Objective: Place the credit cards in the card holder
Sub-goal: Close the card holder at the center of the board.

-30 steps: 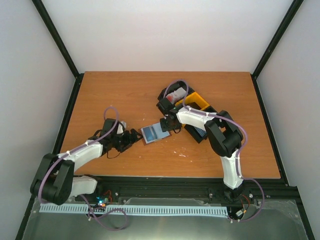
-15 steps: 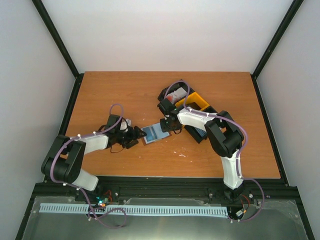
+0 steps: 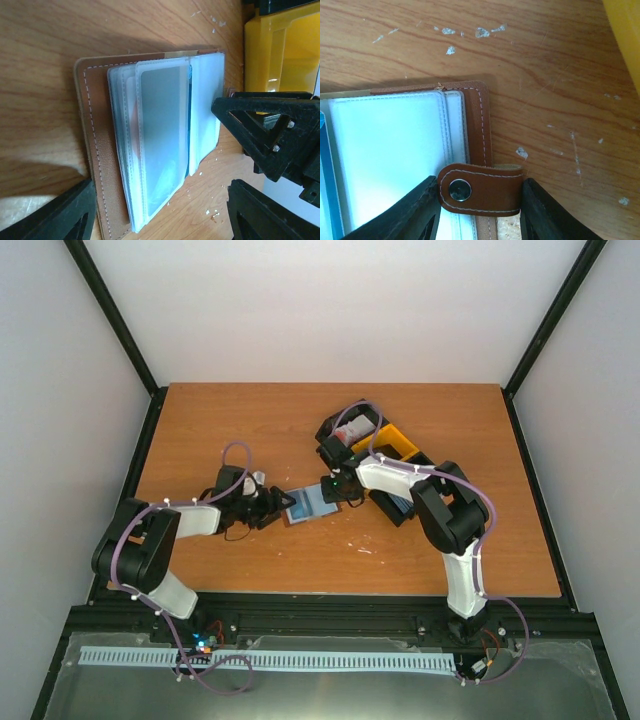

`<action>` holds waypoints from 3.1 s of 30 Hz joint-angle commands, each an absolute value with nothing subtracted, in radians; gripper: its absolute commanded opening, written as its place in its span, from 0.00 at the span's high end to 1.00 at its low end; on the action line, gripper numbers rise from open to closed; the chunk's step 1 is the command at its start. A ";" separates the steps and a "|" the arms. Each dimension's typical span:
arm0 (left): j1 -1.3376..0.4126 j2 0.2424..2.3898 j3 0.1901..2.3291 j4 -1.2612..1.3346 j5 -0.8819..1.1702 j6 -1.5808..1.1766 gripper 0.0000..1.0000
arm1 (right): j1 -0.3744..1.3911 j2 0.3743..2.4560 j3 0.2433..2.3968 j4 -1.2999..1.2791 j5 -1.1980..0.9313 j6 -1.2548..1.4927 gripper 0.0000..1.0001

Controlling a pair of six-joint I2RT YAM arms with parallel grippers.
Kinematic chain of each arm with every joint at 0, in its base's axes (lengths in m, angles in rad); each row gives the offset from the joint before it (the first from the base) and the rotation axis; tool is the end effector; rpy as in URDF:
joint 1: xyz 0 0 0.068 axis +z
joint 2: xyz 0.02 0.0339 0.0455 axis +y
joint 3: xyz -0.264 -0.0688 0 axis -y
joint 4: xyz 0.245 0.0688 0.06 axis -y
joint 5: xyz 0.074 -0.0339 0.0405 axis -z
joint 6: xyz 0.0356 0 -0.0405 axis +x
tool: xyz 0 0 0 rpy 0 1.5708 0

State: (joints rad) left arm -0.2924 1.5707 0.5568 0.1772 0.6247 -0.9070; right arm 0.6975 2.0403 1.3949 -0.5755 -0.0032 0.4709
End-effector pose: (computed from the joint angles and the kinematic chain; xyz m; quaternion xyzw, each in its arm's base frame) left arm 0.2519 -0.0976 0.1249 -0.1636 0.8800 -0.4295 0.1200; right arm 0.3133 0.2627 0.1465 -0.1116 0.9784 0.0973 0.1443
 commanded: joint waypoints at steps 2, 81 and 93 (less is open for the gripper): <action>-0.285 1.575 0.566 0.320 0.688 -0.826 0.25 | 0.705 2.115 1.364 -0.605 -0.111 0.507 0.57; -0.408 1.773 0.996 -0.003 0.853 -0.486 0.40 | 0.619 1.766 1.068 -0.373 0.086 0.732 0.61; -0.418 1.783 1.021 -0.023 0.869 -0.473 0.40 | 0.594 1.785 1.078 -0.417 0.100 0.725 0.61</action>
State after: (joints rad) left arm -0.4072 1.7645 0.9779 -0.0093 0.8589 -0.5049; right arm 0.6029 1.7657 1.0519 -0.3725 0.0391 0.7250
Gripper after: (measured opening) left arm 0.599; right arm 0.404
